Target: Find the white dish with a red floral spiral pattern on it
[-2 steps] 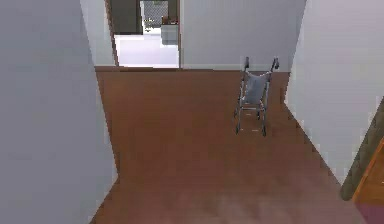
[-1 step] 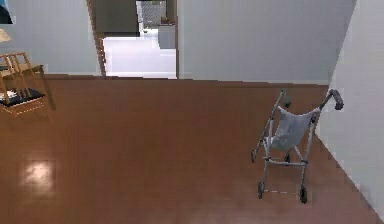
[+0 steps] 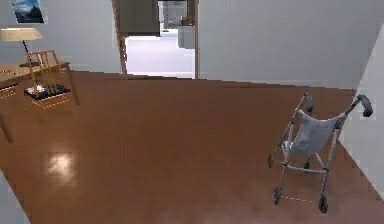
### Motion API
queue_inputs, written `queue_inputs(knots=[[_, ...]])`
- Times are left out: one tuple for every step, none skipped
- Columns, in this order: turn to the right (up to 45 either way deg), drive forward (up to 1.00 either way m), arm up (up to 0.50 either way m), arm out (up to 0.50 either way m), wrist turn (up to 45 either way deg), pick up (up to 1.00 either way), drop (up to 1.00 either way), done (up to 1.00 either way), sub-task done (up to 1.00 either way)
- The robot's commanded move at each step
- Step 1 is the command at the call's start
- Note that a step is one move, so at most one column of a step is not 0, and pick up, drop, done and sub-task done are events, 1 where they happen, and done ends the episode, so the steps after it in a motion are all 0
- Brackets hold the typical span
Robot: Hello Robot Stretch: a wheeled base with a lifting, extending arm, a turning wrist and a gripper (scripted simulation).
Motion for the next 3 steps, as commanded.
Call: queue_inputs(knots=[[0.0, 0.75, 0.0, 0.0, 0.0, 0.0, 0.0, 0.0, 0.0], [-6.0, 0.0, 0.0, 0.0, 0.0, 0.0, 0.0, 0.0, 0.0], [0.0, 1.0, 0.0, 0.0, 0.0, 0.0, 0.0, 0.0, 0.0]])
